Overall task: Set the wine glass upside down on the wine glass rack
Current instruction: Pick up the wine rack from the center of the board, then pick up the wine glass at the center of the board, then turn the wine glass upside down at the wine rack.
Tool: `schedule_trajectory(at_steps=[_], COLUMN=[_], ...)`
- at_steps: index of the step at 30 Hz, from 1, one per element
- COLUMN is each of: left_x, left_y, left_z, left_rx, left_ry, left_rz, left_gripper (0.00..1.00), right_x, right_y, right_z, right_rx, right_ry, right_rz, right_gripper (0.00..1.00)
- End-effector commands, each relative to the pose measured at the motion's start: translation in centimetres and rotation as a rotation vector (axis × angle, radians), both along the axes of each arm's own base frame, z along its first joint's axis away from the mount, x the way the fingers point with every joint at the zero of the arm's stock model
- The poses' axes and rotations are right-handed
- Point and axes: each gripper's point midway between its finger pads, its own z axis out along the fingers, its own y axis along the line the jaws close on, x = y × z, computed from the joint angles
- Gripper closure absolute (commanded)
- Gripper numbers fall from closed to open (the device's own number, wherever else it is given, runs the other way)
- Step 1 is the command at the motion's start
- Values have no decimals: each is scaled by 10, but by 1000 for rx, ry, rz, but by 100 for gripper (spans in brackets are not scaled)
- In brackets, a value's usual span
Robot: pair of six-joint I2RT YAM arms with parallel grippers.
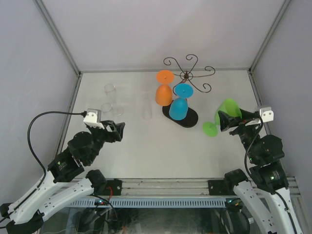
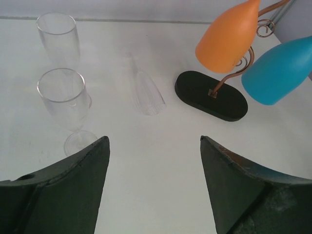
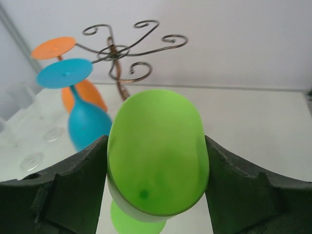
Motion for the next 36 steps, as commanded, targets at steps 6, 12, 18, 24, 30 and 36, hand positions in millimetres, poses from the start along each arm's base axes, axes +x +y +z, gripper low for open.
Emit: schedule_trajectory(at_steps=[6,12,18,24,30,36], left_x=[-4,-4,-5,-8,-20,-28], left_y=[-5,-9,-14,-28,-53,-60], left_z=[23,17,15,10,20,30], left_rx=[-106,-105,-123,-157,-242,-312], left_ry=[-36,-23,-15,13,39,43], left_rz=[-28,-40,-62,-112,-239,-287], left_gripper=[22,21,21,22,24,25], right_x=[-27,-27,-36,-50,-55,-49], right_y=[41,83,136,190,231,252], right_z=[-15,-14,7,18,41,70], right_rx=[133,120,121,132,219,257], right_ry=[133,144,72,28,-51,-206], right_rz=[174,278,376,510,600,598], right_gripper=[63,63,67,69,72,74])
